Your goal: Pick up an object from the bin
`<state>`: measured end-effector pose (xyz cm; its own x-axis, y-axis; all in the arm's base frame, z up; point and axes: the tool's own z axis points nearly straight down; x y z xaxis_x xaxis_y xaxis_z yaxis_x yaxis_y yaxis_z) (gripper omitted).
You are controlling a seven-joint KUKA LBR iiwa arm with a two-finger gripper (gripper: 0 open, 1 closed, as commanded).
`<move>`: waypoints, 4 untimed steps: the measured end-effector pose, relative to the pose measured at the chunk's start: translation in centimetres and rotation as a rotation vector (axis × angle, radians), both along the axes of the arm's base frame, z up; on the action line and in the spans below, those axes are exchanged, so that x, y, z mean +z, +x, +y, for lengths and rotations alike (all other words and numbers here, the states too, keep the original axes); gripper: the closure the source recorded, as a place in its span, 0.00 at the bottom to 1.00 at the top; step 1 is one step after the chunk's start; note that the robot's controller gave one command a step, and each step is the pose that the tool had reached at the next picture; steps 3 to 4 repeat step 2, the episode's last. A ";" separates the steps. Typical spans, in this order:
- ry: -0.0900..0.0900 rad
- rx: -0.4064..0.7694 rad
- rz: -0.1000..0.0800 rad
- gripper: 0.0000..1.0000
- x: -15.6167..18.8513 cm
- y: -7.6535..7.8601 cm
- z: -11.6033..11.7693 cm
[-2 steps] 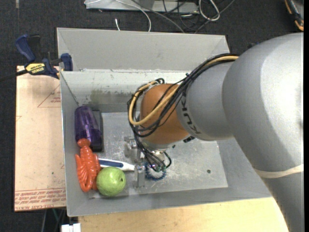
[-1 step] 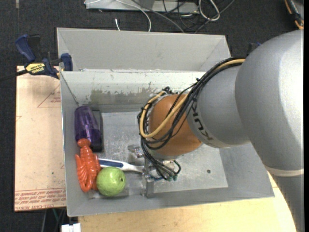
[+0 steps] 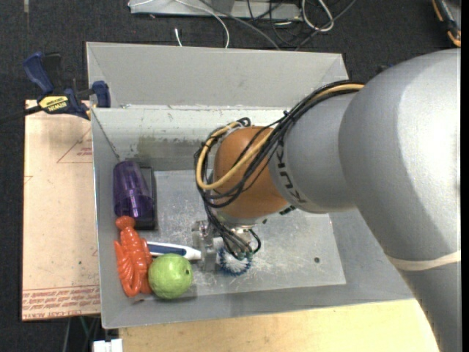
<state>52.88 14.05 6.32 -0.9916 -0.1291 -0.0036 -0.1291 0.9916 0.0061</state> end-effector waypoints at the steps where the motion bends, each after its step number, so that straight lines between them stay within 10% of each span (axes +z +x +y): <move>1: 0.000 -0.001 0.000 1.00 0.0 0.0 0.0; 4: -0.002 -0.001 0.010 1.00 3.7 -0.3 -0.1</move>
Offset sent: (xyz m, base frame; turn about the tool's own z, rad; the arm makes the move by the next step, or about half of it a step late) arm 0.0001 -0.0001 0.0844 0.0006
